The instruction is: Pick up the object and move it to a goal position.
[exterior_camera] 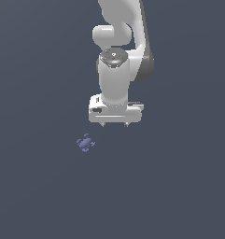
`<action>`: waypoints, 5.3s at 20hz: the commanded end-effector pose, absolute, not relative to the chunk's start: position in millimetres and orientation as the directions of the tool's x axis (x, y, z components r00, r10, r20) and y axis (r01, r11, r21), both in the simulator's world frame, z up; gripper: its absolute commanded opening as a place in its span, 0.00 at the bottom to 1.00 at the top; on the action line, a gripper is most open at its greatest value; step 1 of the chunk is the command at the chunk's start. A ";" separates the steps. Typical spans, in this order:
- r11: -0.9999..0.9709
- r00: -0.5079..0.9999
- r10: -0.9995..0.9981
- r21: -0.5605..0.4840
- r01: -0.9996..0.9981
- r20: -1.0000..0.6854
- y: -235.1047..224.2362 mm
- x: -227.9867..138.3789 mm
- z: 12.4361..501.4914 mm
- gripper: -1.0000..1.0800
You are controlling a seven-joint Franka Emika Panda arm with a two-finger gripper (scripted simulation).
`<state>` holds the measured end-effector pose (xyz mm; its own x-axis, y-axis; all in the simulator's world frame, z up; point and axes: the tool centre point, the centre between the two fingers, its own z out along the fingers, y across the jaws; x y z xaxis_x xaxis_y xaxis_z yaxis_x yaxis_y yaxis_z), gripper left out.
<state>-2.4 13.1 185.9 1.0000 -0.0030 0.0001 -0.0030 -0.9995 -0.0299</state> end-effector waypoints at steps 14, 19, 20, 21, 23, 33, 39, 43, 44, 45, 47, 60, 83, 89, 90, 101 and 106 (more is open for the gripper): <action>-0.999 0.999 0.027 -0.020 0.028 0.031 13.2 -1.3 201.6 0.96; -0.999 0.999 0.042 -0.018 0.043 0.032 10.4 -0.7 199.9 0.96; -0.999 0.998 0.048 -0.018 0.049 0.032 9.3 -0.4 199.0 0.96; -0.998 0.998 0.056 -0.017 0.056 0.031 7.9 -0.1 198.1 0.96; -0.997 0.997 0.073 -0.016 0.073 0.031 4.6 0.7 195.6 0.96; -0.976 0.975 0.219 -0.004 0.219 0.025 -23.9 5.7 175.3 0.96; -0.941 0.940 0.340 0.002 0.340 0.019 -48.2 8.4 157.6 0.96; -0.909 0.909 0.418 0.004 0.418 0.014 -64.5 9.4 145.7 0.96; -0.900 0.900 0.437 0.005 0.437 0.013 -68.5 9.5 142.7 0.96; -0.890 0.890 0.455 0.005 0.455 0.012 -72.6 9.6 139.7 0.96; -0.870 0.870 0.493 0.005 0.492 0.010 -80.7 9.7 133.7 0.96; -0.732 0.732 0.681 0.002 0.681 0.001 -125.3 7.1 99.7 0.96; -0.686 0.686 0.727 0.000 0.727 0.000 -137.3 4.0 49.9 0.96; -0.686 0.686 0.728 0.000 0.728 0.000 -137.7 5.3 40.0 0.96; -0.686 0.686 0.728 0.000 0.728 0.000 -137.7 5.3 40.0 0.00; -0.686 0.686 0.728 0.001 0.728 0.000 -137.7 5.4 40.6 0.00; -0.686 0.686 0.728 0.001 0.728 0.000 -130.6 1.7 42.3 0.00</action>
